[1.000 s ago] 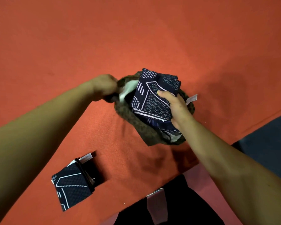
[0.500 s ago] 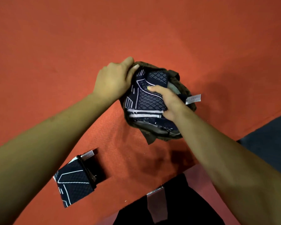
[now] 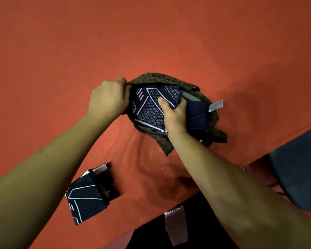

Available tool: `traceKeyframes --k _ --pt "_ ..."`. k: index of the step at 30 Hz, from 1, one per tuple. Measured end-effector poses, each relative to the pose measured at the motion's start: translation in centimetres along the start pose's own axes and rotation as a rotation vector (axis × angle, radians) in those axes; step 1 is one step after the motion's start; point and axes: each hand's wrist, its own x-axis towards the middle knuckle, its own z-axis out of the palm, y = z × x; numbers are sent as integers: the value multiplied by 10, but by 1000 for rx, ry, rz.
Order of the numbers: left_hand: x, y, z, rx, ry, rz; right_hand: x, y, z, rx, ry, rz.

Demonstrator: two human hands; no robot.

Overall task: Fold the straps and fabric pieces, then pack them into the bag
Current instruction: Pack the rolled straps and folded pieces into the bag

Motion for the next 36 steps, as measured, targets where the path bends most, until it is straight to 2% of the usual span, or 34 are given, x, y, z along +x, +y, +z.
traceKeyframes --k 6,9,12,16,18,21,24,28,32,36 --pt "-7 -6 0 -95 -114 -45 -4 1 1 -214 33 -45" --pt "-16 -7 5 -169 -114 -62 -11 -4 -4 -285 53 -73" --pt "-28 -14 10 -317 -92 -95 -22 -5 -14 -358 50 -89" --pt "-50 -28 5 -453 28 -69 -46 -17 -33 -413 73 -84" --pt "-68 -43 -1 -518 70 -129 -67 -22 -35 -429 91 -123" --pt "-101 -76 -10 -629 43 -329 -110 -24 -19 -443 94 -253" --pt "-142 -120 -16 -731 58 -516 -151 -12 16 -507 -24 -266" --pt "-206 -191 -2 -781 18 -708 -185 28 68 -607 -369 25" --pt "-258 -220 25 -902 -116 -889 -204 78 93 -748 -612 214" --pt "-298 -222 60 -1104 -307 -960 -211 134 109 -806 -717 268"
